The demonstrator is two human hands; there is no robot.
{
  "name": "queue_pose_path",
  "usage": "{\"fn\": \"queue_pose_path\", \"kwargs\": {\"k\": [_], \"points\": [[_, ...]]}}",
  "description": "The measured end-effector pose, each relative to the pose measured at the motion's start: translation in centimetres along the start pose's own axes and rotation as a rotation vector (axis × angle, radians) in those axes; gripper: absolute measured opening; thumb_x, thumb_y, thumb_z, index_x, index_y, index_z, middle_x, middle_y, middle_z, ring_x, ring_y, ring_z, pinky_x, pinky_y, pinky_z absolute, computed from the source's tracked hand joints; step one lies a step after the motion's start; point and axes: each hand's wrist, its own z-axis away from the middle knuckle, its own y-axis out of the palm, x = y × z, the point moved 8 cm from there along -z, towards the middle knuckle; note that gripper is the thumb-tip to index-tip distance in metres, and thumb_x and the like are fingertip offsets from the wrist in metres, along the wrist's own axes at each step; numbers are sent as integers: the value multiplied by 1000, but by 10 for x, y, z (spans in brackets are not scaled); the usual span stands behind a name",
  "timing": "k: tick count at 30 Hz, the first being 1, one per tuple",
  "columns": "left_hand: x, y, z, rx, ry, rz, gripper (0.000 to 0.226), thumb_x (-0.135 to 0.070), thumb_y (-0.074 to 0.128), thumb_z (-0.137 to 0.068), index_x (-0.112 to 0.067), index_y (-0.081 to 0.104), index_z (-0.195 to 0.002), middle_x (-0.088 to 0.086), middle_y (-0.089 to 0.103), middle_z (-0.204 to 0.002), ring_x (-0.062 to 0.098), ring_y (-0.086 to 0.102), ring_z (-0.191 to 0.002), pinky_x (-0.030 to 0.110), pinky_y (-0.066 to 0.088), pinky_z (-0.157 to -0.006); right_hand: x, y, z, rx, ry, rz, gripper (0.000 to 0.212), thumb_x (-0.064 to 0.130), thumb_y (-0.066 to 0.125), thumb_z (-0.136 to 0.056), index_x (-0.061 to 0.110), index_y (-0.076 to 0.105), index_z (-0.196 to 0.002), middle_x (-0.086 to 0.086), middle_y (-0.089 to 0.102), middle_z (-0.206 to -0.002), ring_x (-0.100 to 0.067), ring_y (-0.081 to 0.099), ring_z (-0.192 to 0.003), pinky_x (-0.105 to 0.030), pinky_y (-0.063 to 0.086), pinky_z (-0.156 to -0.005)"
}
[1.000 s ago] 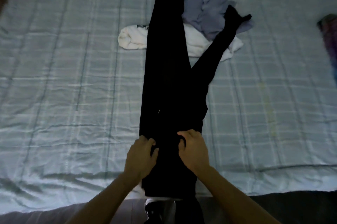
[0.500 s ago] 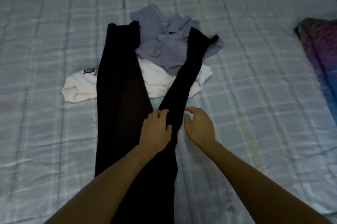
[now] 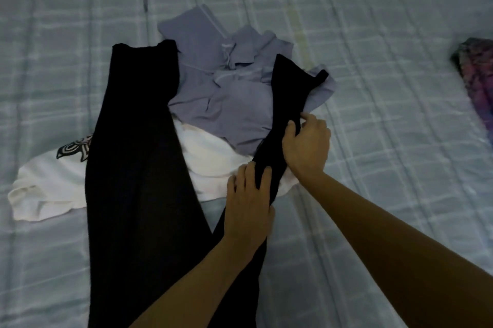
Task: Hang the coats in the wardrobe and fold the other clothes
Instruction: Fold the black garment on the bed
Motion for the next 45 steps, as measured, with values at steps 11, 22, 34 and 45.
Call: {"fn": "queue_pose_path", "kwargs": {"k": [11, 22, 34, 45], "points": [[10, -19, -12, -106, 28, 70, 58, -25, 81, -63, -11, 58, -115, 7, 57, -91, 21, 53, -74, 29, 43, -63, 24, 5, -38, -89, 131, -215, 36, 31, 49, -96, 9, 61, -122, -9, 64, -118, -23, 59, -108, -26, 43, -87], [44, -101, -2, 72, -190, 583, 71, -5, 44, -90, -22, 10, -149, -3, 55, -74, 5, 50, -59, 11, 38, -54, 155, -40, -1, -215, -117, -564, 35, 26, 50, -97, 13, 54, -129, -2, 59, -126, -11, 52, -114, -11, 33, -91], [234, -128, 30, -89, -815, 801, 40, -30, 58, -91, -15, 42, -125, -3, 57, -86, 10, 53, -73, 23, 41, -71, 286, 126, 57, 501, -496, -225, 61, 40, 37, -99, 18, 13, -152, -7, 26, -155, -21, 26, -141, -42, 23, -116], [261, -111, 12, -172, -749, 900, 23, -16, 56, -92, -12, 60, -114, 4, 66, -109, 18, 61, -99, 33, 48, -93, 202, 133, 76, 353, -578, 159, 51, 30, 45, -98, 14, 35, -145, -17, 30, -151, -31, 22, -141, -44, 19, -113]]}}
